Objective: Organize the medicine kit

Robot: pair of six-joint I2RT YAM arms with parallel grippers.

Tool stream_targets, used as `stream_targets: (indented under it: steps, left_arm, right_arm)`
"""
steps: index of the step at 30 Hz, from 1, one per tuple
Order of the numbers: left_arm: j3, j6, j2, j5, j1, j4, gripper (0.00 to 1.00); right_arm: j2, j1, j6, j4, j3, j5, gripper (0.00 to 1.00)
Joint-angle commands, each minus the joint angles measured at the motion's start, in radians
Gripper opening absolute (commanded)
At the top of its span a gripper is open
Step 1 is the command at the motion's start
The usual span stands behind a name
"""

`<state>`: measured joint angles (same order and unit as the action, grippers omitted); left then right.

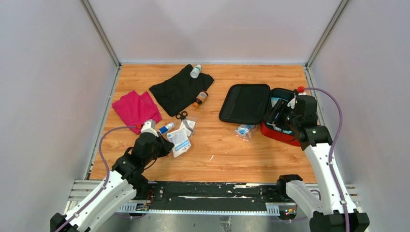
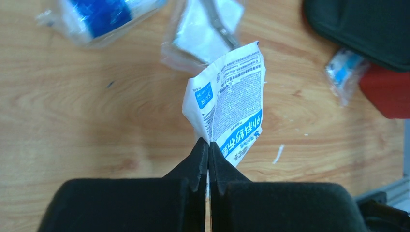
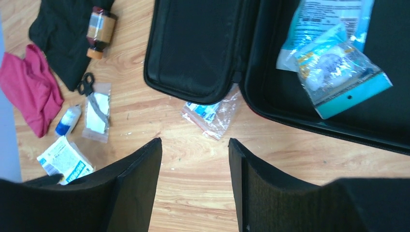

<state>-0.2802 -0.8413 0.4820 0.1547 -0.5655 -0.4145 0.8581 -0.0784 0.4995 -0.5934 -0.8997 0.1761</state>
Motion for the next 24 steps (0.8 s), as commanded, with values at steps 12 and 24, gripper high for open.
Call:
stream_targets:
  steps: [12,24]
  left_arm:
    - [-0.096,0.155,0.003,-0.396,-0.007,0.163,0.0]
    - [-0.241,0.131,0.056,-0.55,-0.007,0.122,0.0]
  right_arm:
    - [-0.056,-0.332,0.07,0.264,0.153,0.361,0.67]
    - [0.03,-0.8,0.185,0.473,0.172,0.094,0.73]
